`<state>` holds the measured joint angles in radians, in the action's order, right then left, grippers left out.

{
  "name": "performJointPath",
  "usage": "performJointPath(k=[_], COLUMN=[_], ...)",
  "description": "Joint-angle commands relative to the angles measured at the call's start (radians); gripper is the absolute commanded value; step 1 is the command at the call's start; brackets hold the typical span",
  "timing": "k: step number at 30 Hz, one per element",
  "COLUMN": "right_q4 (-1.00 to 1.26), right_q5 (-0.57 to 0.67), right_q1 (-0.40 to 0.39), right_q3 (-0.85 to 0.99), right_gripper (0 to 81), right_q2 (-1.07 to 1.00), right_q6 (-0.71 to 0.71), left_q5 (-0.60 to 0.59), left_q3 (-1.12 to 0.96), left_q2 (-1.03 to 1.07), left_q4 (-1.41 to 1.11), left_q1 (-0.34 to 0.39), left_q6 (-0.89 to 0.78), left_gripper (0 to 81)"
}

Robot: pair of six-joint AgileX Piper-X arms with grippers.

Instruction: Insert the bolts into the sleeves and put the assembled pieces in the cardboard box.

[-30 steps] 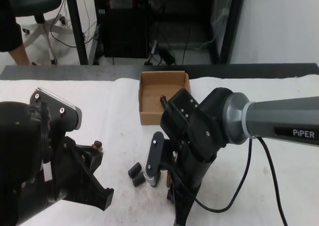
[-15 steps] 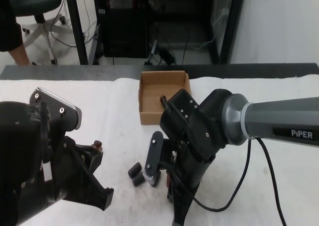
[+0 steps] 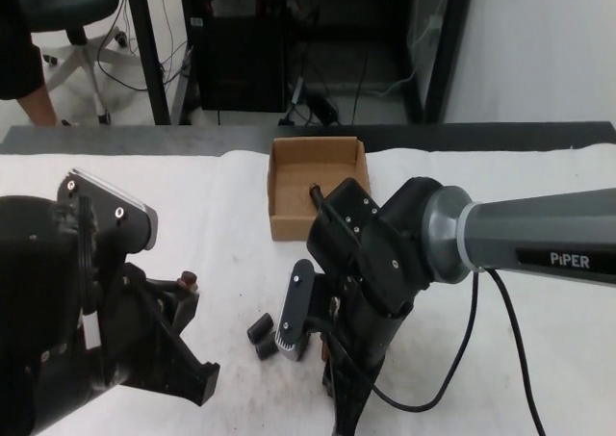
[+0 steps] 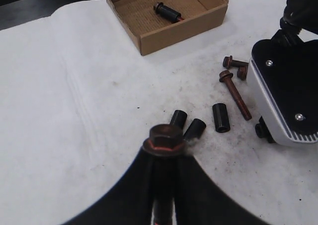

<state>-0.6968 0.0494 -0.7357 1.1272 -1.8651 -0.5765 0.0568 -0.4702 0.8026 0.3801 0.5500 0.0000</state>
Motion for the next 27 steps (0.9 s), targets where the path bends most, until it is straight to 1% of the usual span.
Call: performJointPath(k=[1,14,15,16,17,18,19,24,27], right_q4=[-0.004,0.020,0.026,0.029,0.029,0.027,0.026,0.026,0.026], right_q5=[0.010,0.010,0.010,0.010,0.010,0.010,0.010,0.010,0.010], right_q1=[0.000,0.000,0.000,0.000,0.000,0.000,0.000,0.000,0.000], right_q3=[-0.001,-0.001,-0.001,-0.001,-0.001,-0.001,-0.001,-0.001,-0.001], right_gripper=[24.7,24.4,22.6,18.8,12.5,4.3,0.7,0.9,0.9], right_q2=[-0.022,-0.022,-0.022,-0.022,-0.022,-0.022,-0.022,-0.006,0.049], right_q6=[0.011,0.017,0.017,0.017,0.017,0.017,0.017,0.040,0.122], left_q5=[0.010,0.010,0.010,0.010,0.010,0.010,0.010,0.010,0.010], left_q3=[-0.003,-0.003,-0.003,-0.003,-0.003,-0.003,-0.003,-0.003,-0.003], left_q2=[-0.010,-0.010,-0.010,-0.010,-0.010,-0.010,-0.010,-0.010,-0.010], left_q4=[-0.018,-0.018,-0.018,-0.018,-0.018,-0.018,-0.018,-0.018,-0.018], left_q1=[-0.003,-0.003,-0.003,-0.003,-0.003,-0.003,-0.003,-0.003,-0.003], left_q6=[0.000,0.000,0.000,0.000,0.000,0.000,0.000,0.000,0.000], left_gripper=[0.3,0.3,0.3,0.3,0.3,0.3,0.3,0.3,0.3])
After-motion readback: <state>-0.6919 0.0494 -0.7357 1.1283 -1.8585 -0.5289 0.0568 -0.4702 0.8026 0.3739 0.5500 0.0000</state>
